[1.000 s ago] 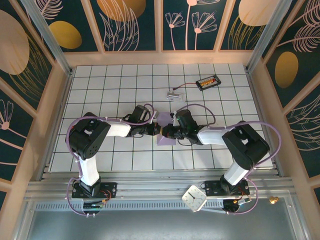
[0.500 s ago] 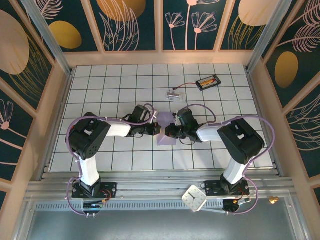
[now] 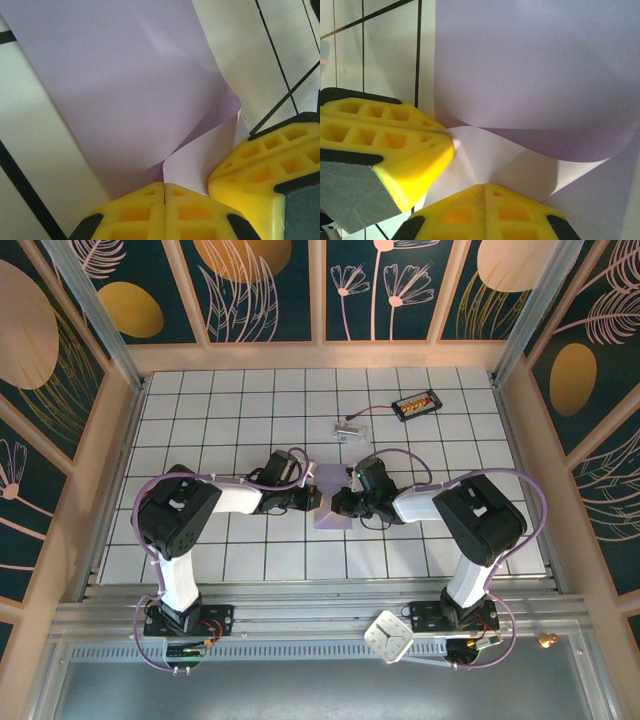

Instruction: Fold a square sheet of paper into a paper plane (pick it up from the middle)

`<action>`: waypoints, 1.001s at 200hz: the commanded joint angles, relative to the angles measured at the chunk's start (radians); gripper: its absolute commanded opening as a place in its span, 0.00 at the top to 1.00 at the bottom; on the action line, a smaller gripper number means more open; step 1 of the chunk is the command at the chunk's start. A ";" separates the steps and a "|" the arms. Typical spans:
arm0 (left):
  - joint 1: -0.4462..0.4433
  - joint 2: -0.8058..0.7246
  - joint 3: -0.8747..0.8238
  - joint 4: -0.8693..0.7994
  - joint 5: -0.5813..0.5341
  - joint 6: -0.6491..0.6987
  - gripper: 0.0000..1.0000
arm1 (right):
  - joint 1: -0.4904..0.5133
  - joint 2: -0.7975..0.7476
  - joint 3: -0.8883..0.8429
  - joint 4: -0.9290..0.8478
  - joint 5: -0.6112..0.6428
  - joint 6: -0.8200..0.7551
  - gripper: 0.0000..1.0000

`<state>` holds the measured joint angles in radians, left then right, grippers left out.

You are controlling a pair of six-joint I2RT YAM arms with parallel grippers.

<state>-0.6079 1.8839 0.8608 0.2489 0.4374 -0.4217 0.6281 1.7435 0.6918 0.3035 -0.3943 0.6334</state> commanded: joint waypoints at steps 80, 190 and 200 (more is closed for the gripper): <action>0.003 -0.130 -0.030 -0.031 -0.164 -0.080 0.62 | -0.009 0.046 -0.011 -0.089 0.038 -0.023 1.00; -0.101 -0.261 -0.177 0.063 -0.042 -0.322 1.00 | -0.018 0.053 -0.003 -0.098 0.041 -0.015 1.00; -0.107 -0.247 -0.173 0.086 -0.021 -0.338 1.00 | -0.019 0.053 -0.003 -0.098 0.040 -0.014 1.00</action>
<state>-0.7074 1.5963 0.6769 0.2852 0.3611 -0.6987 0.6231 1.7531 0.7006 0.3038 -0.4004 0.6338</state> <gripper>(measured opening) 0.056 0.057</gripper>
